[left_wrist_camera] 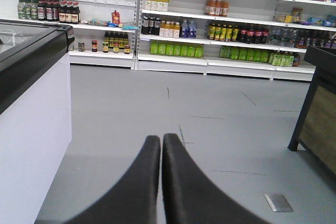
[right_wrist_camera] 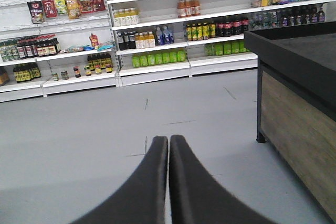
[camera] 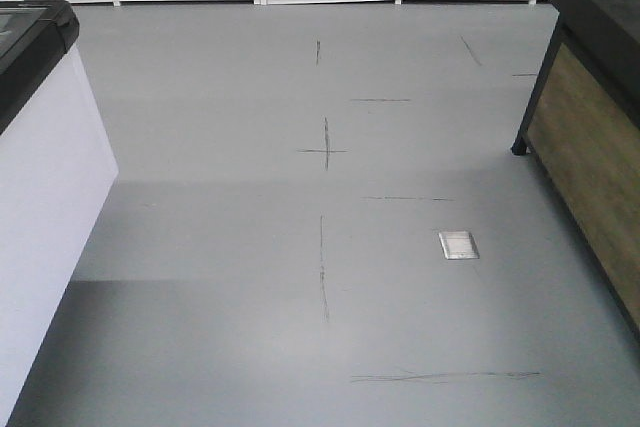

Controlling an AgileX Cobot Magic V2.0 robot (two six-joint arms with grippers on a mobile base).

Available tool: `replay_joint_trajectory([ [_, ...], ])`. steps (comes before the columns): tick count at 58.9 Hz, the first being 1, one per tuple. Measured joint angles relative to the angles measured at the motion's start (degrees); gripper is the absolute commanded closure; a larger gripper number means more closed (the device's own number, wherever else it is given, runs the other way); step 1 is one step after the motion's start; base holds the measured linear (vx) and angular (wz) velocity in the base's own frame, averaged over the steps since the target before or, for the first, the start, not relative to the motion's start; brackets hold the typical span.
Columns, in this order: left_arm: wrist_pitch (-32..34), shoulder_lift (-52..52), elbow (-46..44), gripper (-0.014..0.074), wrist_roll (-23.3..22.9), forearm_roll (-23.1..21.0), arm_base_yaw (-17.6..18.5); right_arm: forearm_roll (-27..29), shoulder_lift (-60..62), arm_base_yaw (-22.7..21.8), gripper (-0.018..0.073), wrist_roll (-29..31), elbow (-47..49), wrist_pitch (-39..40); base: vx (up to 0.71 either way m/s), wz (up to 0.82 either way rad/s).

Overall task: Pick three apples into basket with both arms
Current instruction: 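Drive the base forward along the aisle toward the fruit tables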

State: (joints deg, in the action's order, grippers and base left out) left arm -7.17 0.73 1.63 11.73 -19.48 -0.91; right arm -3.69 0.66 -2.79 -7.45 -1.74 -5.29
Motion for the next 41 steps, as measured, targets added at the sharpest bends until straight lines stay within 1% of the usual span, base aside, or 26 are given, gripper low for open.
replay_joint_trajectory([
  [41, 0.00, 0.00, 0.00, 0.0602, 0.00, 0.00, 0.00, 0.00, 0.00, 0.00, 0.0568, 0.00, 0.00, 0.00, 0.00, 0.00],
])
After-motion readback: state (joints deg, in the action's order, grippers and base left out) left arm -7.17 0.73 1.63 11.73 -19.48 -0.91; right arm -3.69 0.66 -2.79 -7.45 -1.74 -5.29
